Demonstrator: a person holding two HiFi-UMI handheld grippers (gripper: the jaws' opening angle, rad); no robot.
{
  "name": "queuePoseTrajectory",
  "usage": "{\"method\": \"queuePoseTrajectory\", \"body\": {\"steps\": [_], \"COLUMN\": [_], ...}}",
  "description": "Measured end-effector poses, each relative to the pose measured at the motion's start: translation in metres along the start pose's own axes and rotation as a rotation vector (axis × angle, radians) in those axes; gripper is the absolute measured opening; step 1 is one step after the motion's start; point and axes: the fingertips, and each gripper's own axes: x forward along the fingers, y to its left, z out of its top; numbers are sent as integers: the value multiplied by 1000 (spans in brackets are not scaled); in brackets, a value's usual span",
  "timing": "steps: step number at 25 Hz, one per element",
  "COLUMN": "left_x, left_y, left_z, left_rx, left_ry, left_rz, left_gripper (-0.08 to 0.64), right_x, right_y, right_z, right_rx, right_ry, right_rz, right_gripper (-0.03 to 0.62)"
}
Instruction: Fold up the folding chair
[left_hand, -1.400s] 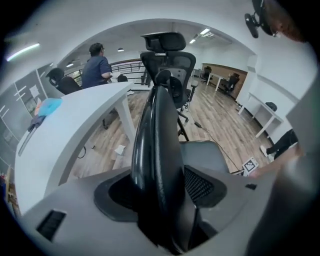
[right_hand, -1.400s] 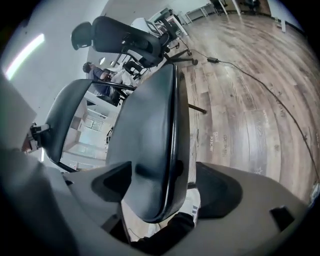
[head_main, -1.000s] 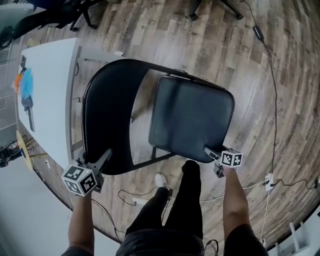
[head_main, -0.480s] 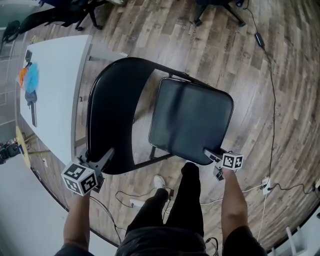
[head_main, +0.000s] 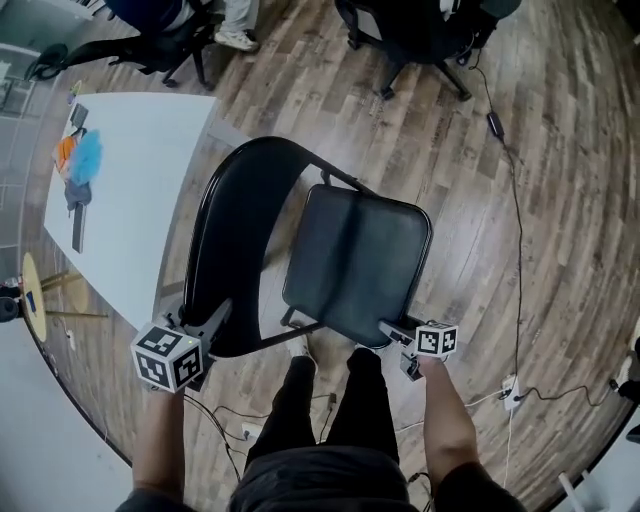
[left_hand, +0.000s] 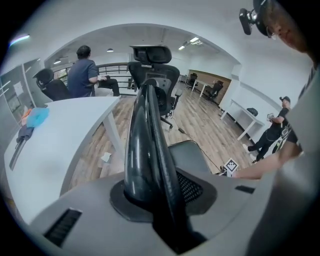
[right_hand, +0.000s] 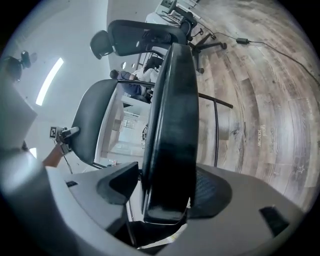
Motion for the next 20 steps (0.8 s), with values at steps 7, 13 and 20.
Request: {"method": "queuePoseTrajectory", "body": {"steps": [7,13,20], "left_x": [-40,-72,-118], "left_y": [-7,16,63], "left_z": [15,40,49], "left_rx": [23,-26,7], "left_ry": [-32,-37,-44], "left_rz": [-7,-3,8], "left_gripper": [81,77,77], "right_x": [10,38,107], "right_y": [90,183,307], "right_z": [6,27,37], "right_rx": [-39,-80,-168], "right_ry": [-16,-27,-34], "right_rz": [37,69,130], "right_gripper": [313,313,307]}}
